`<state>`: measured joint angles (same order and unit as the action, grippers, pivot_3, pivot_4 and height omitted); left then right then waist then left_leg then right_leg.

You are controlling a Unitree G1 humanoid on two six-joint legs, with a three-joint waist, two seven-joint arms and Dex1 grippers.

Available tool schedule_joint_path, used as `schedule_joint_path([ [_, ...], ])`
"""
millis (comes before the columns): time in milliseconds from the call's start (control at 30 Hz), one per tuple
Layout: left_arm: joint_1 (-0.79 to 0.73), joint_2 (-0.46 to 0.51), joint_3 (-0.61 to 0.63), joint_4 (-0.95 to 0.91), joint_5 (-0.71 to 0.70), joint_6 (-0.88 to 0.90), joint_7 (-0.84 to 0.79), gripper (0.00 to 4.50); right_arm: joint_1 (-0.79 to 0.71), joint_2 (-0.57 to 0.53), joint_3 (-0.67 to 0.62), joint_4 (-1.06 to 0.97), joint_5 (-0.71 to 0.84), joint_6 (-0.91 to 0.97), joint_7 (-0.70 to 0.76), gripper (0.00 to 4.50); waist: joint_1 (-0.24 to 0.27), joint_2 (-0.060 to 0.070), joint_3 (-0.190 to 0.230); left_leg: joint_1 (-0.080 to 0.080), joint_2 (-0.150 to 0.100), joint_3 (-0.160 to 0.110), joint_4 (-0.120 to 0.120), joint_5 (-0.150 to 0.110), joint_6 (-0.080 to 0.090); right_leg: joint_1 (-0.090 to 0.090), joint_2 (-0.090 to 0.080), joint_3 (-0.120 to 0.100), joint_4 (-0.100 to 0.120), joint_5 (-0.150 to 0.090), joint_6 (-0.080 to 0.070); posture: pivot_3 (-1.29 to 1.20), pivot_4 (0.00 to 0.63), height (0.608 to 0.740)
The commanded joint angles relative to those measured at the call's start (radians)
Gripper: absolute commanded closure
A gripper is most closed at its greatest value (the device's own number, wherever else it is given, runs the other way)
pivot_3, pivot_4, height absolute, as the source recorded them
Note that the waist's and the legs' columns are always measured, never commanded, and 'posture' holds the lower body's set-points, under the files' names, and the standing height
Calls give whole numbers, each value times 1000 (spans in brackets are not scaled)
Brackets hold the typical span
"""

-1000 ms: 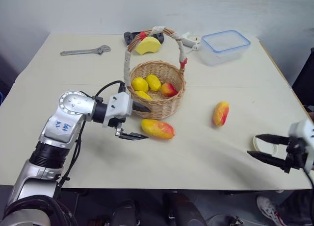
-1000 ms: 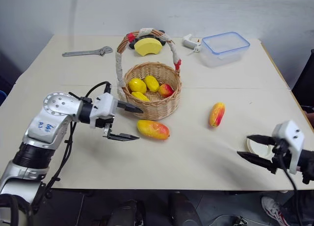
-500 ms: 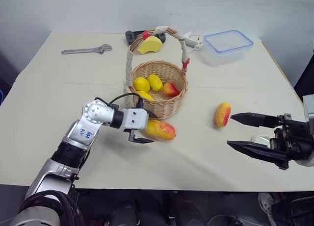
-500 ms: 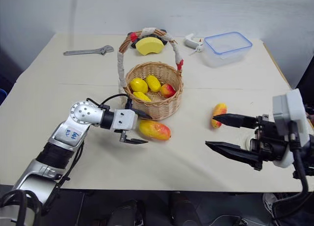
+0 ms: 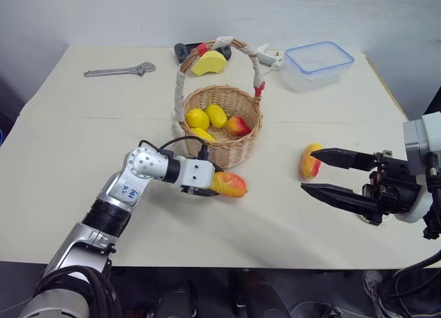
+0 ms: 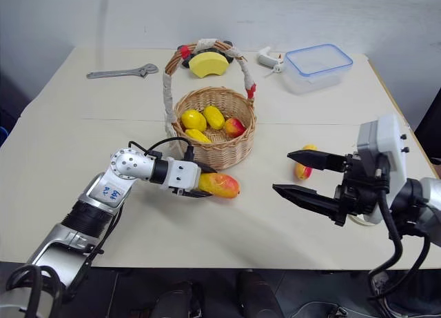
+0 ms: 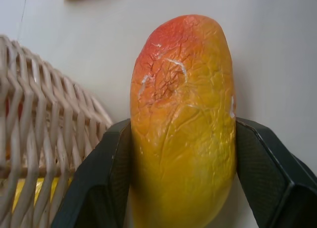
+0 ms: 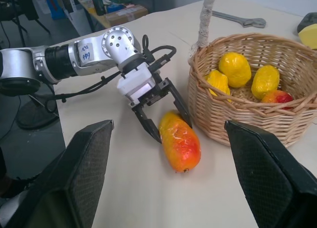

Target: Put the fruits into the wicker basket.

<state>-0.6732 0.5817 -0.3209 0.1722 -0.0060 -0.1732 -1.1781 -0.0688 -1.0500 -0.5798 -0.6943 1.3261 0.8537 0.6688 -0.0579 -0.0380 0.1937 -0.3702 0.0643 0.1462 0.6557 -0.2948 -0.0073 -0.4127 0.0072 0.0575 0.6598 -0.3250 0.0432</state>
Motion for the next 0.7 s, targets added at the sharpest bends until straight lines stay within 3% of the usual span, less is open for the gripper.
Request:
schedule_joint_path([
  [33,11,16,71,-151,-169,97,-63,1918,-20,-19,-1,-8,22,-6,-18,798,1,0,0,0,0,0,-1,0,-1,0,0,0,0,0,0,0,150,740],
  [300,-149,-41,206,-239,-270,568,154,1918,3,-11,-19,-5,19,-10,-29,798,4,0,0,-1,-1,-1,1,1,1,1,0,0,0,1,2,0,150,740],
  [467,-298,-157,241,-230,-223,952,469,1918,-49,-4,1,37,-35,-43,-62,798,4,0,0,-1,-1,-2,2,1,0,0,0,0,0,1,2,0,150,740],
  [700,-288,-119,63,-239,-32,964,594,1918,-125,34,67,75,-142,-78,-129,798,0,0,0,1,-1,0,-4,4,-4,-1,1,2,0,0,2,0,150,740],
])
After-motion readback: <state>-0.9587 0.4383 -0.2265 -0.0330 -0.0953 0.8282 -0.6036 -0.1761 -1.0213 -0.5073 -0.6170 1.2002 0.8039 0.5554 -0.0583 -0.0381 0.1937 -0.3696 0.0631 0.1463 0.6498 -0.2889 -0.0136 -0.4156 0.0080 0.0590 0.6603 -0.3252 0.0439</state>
